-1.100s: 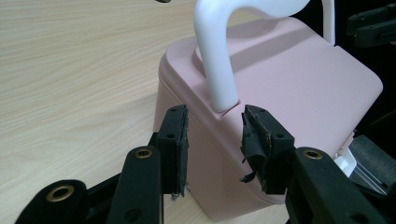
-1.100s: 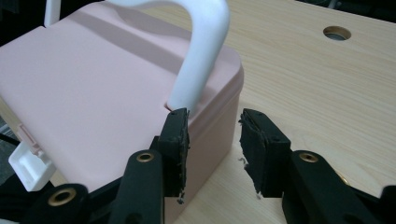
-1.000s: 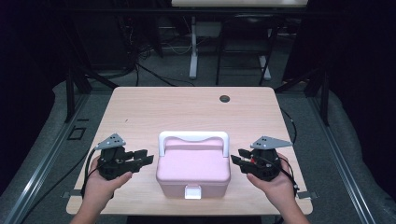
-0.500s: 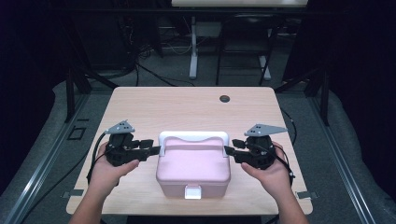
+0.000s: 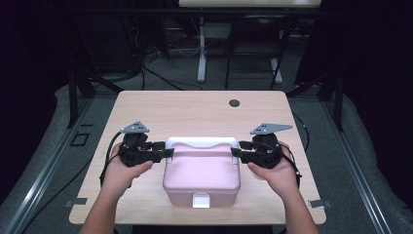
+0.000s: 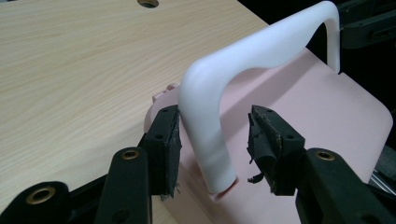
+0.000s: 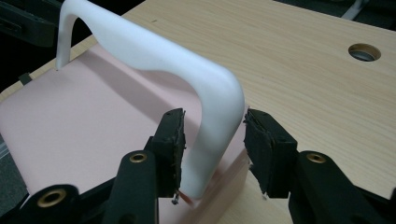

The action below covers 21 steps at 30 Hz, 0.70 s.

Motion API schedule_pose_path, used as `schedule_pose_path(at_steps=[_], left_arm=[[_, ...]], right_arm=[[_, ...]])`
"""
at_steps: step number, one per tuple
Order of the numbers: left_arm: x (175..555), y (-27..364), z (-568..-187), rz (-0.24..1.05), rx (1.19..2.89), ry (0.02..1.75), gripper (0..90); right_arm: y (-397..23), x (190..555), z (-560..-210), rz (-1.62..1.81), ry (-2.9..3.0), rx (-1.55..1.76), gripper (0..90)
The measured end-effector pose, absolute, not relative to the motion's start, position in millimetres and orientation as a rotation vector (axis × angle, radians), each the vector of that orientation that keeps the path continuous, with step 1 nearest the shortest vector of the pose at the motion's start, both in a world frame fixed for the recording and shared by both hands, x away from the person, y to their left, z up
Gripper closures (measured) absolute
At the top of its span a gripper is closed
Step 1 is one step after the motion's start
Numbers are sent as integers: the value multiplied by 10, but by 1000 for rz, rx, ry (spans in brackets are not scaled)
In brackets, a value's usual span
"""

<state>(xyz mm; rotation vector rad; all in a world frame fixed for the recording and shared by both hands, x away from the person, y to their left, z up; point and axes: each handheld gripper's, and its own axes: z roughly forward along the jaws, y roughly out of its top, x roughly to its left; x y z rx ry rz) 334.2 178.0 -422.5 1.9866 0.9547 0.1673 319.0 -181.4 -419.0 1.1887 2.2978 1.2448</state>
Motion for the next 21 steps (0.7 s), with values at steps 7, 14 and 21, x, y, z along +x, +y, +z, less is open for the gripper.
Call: schedule_pose_path(at_steps=[7,14,21], left_arm=[[3331,1762,-4284,178,1976,961,579],[3307,1777,-4311,179,1978,951,601],[3256,1787,-4346,171,1992,941,639]], right_arm=[[-1796,3182,-4253,1258,2305,1200,611],[-1797,3163,-4286,1258,2310,1198,630],[-1792,3148,-4365,1246,2381,1151,655]])
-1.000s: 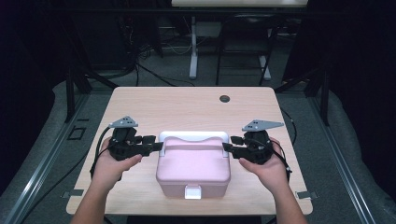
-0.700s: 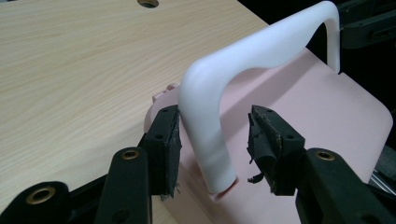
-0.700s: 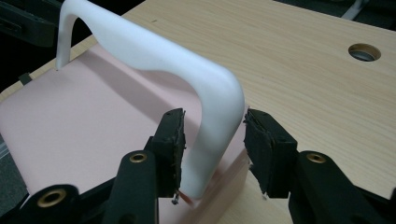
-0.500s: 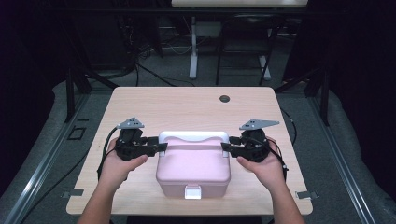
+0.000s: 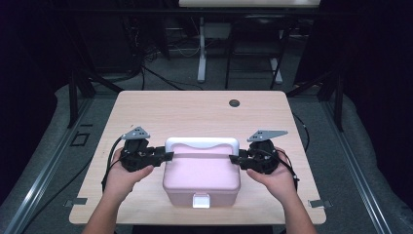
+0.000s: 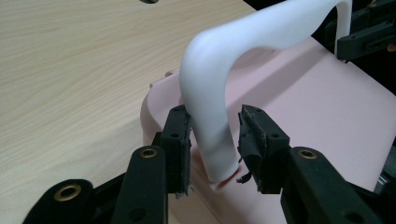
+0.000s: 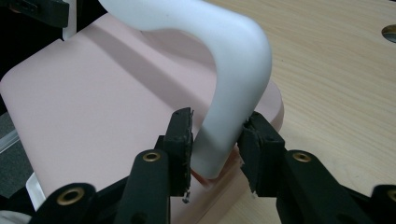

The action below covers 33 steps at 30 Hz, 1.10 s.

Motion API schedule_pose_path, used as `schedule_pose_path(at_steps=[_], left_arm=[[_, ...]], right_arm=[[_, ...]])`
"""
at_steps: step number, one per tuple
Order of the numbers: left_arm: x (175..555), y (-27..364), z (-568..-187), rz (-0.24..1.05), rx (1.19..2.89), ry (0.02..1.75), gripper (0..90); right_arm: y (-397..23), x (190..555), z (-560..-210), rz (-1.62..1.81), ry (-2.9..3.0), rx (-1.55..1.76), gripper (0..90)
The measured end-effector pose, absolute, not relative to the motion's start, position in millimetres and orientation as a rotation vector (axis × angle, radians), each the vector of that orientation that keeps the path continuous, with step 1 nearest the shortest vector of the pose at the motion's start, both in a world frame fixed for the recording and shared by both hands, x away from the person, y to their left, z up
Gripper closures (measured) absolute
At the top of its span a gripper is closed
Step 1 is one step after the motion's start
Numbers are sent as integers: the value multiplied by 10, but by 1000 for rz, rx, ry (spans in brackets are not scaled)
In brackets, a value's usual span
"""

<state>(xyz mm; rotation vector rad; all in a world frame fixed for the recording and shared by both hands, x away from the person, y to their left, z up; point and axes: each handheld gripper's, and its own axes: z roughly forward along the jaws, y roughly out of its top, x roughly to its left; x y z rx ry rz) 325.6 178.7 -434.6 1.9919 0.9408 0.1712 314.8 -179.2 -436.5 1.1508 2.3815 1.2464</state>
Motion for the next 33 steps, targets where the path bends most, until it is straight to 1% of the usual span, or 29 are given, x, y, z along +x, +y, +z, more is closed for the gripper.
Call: schedule_pose_path(at_steps=[4,7,13,18,24,33], left_arm=[[3209,1788,-4351,183,2001,927,656],[3185,1787,-4371,196,2010,923,695],[3189,1788,-4423,177,2009,917,705],[3178,1794,-4431,171,1997,917,731],[3150,1777,-4404,196,2021,911,736],[3109,1819,-4315,182,2014,902,738]], right_arm=[[-1793,3115,-4349,1239,2385,1142,674],[-1794,3096,-4349,1238,2384,1119,687],[-1793,3088,-4368,1243,2383,1117,699],[-1803,3088,-4373,1262,2389,1119,724],[-1812,3076,-4363,1268,2399,1116,737],[-1813,3049,-4320,1304,2401,1114,740]])
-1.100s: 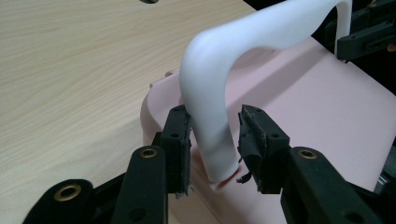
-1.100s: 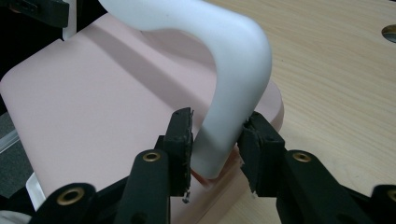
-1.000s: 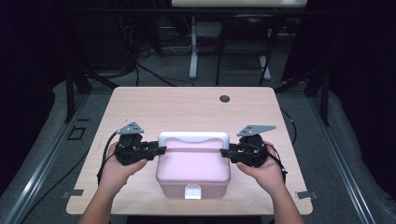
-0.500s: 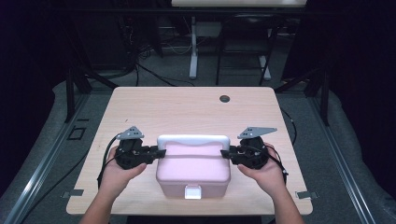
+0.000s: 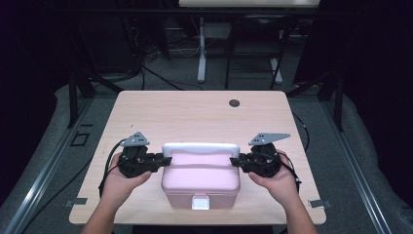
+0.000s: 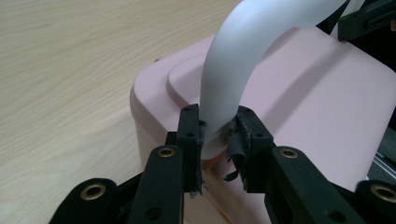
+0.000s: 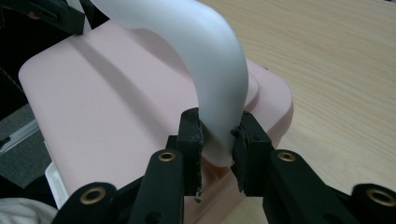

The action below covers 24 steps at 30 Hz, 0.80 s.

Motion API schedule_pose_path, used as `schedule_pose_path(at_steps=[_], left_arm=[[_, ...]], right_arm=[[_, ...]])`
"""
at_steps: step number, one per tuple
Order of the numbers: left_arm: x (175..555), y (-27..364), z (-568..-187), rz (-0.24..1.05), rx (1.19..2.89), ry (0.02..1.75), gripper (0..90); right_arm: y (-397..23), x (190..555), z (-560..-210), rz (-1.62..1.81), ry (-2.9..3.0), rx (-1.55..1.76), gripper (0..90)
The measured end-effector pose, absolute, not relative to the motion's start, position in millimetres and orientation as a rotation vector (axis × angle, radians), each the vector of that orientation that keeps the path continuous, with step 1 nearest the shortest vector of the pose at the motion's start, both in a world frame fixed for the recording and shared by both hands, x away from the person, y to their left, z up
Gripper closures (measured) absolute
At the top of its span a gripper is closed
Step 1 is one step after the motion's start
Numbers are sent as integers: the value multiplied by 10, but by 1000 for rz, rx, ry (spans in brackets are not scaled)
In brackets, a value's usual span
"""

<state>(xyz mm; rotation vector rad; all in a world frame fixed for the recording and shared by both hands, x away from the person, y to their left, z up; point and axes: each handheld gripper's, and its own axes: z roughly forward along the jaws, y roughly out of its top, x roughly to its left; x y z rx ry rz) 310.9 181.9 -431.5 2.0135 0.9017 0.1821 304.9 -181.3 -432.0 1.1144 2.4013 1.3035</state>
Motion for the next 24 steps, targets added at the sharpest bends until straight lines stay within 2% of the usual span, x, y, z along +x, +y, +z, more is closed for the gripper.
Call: schedule_pose_path(at_steps=[24], left_arm=[[3100,1844,-4210,218,1945,928,729]], right_arm=[[-1798,3019,-4212,1388,2298,1119,740]])
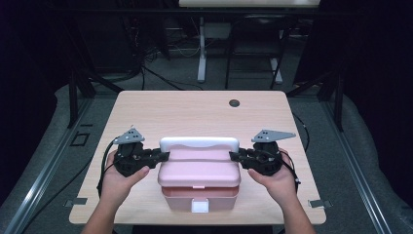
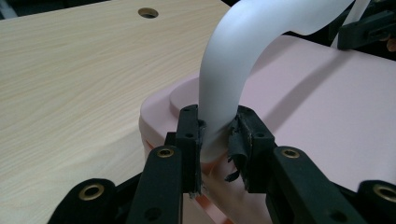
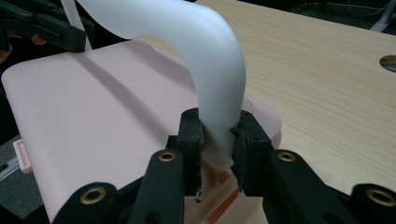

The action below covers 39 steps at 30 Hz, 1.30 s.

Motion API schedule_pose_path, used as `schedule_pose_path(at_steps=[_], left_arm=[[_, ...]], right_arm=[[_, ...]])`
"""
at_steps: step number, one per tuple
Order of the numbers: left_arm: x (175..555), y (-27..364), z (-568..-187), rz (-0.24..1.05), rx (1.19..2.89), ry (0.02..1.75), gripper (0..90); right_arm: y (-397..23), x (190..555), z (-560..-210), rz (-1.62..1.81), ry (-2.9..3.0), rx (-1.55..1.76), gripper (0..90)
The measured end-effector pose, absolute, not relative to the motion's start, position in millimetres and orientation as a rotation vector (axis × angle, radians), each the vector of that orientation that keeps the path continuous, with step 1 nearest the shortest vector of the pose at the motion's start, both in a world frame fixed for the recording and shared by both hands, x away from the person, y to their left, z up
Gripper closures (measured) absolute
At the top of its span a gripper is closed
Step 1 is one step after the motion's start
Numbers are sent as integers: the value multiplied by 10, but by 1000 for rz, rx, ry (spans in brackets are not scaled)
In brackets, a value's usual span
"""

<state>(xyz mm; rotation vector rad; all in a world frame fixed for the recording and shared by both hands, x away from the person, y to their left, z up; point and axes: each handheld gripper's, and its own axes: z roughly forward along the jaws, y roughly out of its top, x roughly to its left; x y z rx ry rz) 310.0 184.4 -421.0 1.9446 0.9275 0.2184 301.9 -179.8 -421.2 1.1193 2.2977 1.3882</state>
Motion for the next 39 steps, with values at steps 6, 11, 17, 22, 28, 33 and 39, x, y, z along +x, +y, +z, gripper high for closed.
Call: schedule_pose_path(at_steps=[6,11,17,22,28,33,39], left_arm=[[3099,1851,-4216,226,1945,903,730],[3091,1892,-4200,241,1941,887,682],[3042,1986,-4150,260,1928,895,680],[2989,2043,-4153,273,1940,905,728],[2915,2086,-4152,273,1945,903,811],[2849,2099,-4177,284,1963,897,887],[2806,2063,-4249,272,1992,905,898]], right_arm=[[-1803,3020,-4205,1395,2289,1122,740],[-1816,3037,-4203,1412,2290,1130,740],[-1822,3052,-4195,1424,2291,1142,740],[-1831,3079,-4166,1438,2287,1145,740],[-1842,3122,-4130,1457,2288,1147,741],[-1857,3184,-4089,1494,2292,1158,741],[-1862,3233,-4064,1509,2308,1148,741]])
